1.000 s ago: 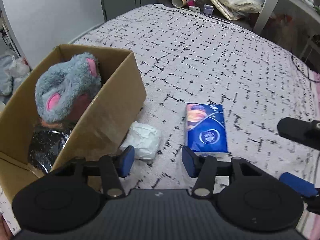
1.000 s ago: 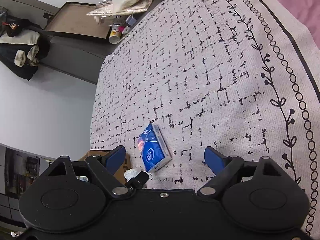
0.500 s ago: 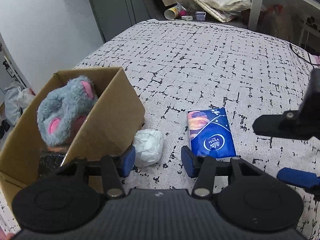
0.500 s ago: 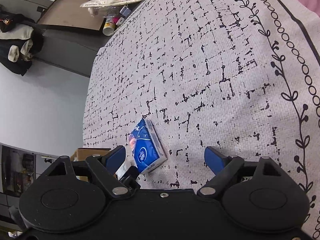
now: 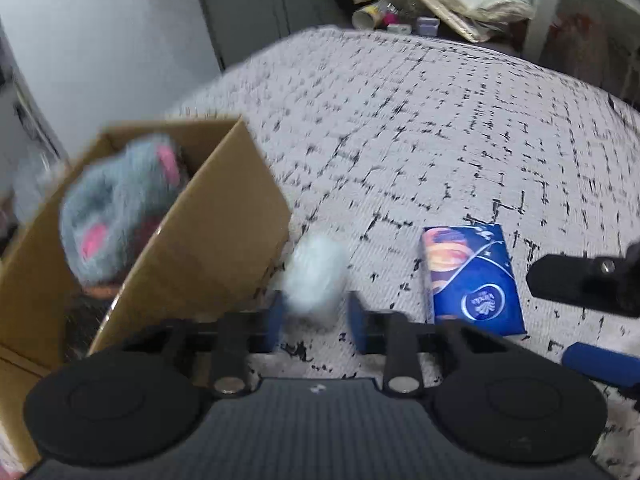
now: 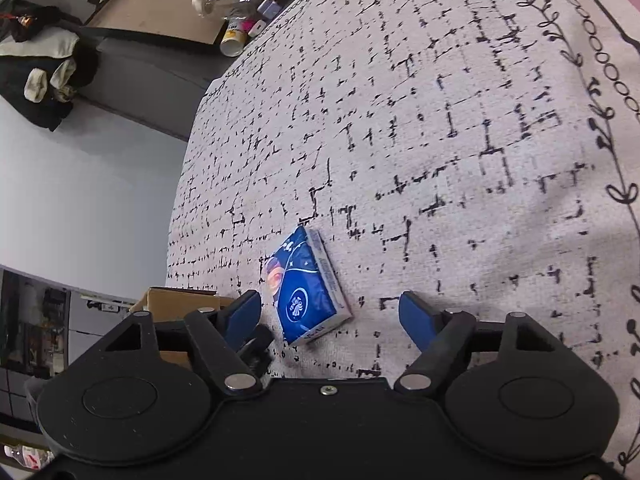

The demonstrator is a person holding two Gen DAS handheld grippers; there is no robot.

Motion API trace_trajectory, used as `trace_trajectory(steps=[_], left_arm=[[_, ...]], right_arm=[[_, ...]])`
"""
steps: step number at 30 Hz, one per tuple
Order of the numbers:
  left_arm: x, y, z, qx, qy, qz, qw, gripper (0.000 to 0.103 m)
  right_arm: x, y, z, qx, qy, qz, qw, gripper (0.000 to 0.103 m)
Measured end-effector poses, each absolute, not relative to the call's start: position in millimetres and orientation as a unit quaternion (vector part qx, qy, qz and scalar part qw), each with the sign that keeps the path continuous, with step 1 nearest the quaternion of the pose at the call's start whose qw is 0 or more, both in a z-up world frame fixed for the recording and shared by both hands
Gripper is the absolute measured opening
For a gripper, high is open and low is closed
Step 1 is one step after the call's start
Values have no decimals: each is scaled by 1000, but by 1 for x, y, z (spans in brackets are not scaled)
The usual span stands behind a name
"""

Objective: Organize soft objects
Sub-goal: 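Grasp the white plastic bag with the left tool while the right tool grasps the tissue pack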

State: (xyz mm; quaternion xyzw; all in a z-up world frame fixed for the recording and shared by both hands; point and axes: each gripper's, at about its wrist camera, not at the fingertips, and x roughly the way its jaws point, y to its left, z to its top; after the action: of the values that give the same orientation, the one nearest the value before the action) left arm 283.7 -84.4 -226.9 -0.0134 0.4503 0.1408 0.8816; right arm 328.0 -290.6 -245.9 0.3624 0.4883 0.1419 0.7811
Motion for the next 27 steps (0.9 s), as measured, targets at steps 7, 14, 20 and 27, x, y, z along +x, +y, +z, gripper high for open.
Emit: trace_trajectory(steps=[7, 14, 20, 27], left_arm=[[276, -71, -220, -58, 440, 112, 889, 25], [269, -64, -212, -93, 440, 93, 888, 25], [261, -55, -202, -118, 440, 86, 886, 25], [249, -51, -185, -131, 429, 78, 890, 25]], right_arm=[[330, -275, -246, 341, 492, 148, 788, 67], [332, -262, -248, 317, 492, 147, 797, 64], [334, -250, -248, 281, 493, 143, 811, 36], [325, -248, -240, 269, 493, 153, 813, 20]])
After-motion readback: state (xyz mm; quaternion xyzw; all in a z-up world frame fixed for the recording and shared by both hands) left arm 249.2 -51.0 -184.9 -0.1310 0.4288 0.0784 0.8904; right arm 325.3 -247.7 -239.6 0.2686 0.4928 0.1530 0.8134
